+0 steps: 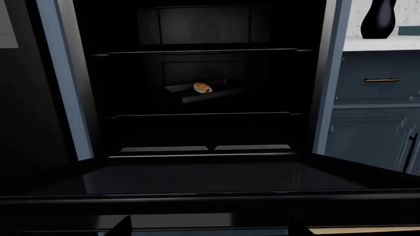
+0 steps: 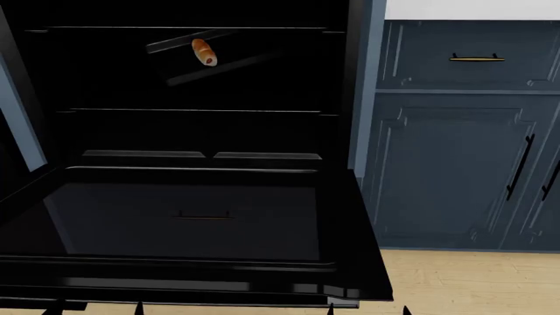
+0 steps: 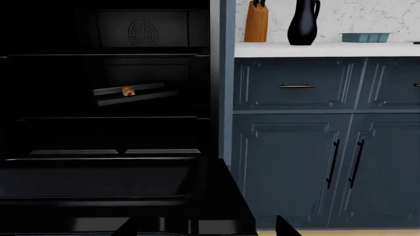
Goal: Close the oven door
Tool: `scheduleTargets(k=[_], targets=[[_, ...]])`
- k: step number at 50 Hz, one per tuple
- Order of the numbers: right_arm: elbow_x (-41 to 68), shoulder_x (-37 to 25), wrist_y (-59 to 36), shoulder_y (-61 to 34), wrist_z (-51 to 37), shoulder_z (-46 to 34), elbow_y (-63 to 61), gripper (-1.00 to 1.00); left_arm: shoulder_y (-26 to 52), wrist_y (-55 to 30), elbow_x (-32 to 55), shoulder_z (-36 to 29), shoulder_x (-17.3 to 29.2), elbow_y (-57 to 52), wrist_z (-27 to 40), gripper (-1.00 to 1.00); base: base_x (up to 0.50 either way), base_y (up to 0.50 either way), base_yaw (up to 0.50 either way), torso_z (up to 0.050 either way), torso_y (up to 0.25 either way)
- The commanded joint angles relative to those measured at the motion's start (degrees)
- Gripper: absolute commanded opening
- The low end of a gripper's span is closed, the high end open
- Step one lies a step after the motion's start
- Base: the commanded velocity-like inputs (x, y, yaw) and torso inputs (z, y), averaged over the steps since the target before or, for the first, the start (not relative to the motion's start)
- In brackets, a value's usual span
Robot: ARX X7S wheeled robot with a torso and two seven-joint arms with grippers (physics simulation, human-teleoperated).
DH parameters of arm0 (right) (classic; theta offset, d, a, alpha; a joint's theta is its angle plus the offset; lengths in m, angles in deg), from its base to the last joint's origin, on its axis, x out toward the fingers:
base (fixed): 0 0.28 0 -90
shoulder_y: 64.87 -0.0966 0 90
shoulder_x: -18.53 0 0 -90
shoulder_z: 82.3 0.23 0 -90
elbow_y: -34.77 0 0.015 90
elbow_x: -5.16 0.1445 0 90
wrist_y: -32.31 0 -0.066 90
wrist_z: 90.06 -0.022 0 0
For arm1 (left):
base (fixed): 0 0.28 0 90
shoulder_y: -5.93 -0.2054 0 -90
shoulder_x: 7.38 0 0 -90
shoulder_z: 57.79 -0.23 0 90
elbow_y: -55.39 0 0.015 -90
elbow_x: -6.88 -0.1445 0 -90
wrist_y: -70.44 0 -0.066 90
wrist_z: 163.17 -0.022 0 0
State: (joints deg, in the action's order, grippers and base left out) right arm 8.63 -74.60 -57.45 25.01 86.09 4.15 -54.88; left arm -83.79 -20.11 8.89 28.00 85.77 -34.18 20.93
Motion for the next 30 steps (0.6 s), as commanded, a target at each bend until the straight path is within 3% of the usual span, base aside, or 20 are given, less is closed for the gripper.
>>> scheduleTargets(k=[1,4,30], targets=[[1.2,-1.0,0.7,-0.1,-1.0,-1.1,0.4,1.0,0.0,0.6,0.9,-1.1,1.0,-0.2,1.4,1.0,0.0,0.0,0.0,0.0,0.0],[1.5,-1.2,0.7,0.1,-1.3,-1.3,-0.1,1.0,-0.2,0.9,0.4,-1.7,1.3,-0.5,1.8,1.0,0.0,0.0,0.0,-0.013,0.0],[3.1,-2.8,0.8,-0.1,-3.2,-3.3,-0.3,1.0,-0.1,1.4,1.3,-3.6,2.9,-0.6,4.3,1.0,0.0,0.0,0.0,-0.05,0.0]])
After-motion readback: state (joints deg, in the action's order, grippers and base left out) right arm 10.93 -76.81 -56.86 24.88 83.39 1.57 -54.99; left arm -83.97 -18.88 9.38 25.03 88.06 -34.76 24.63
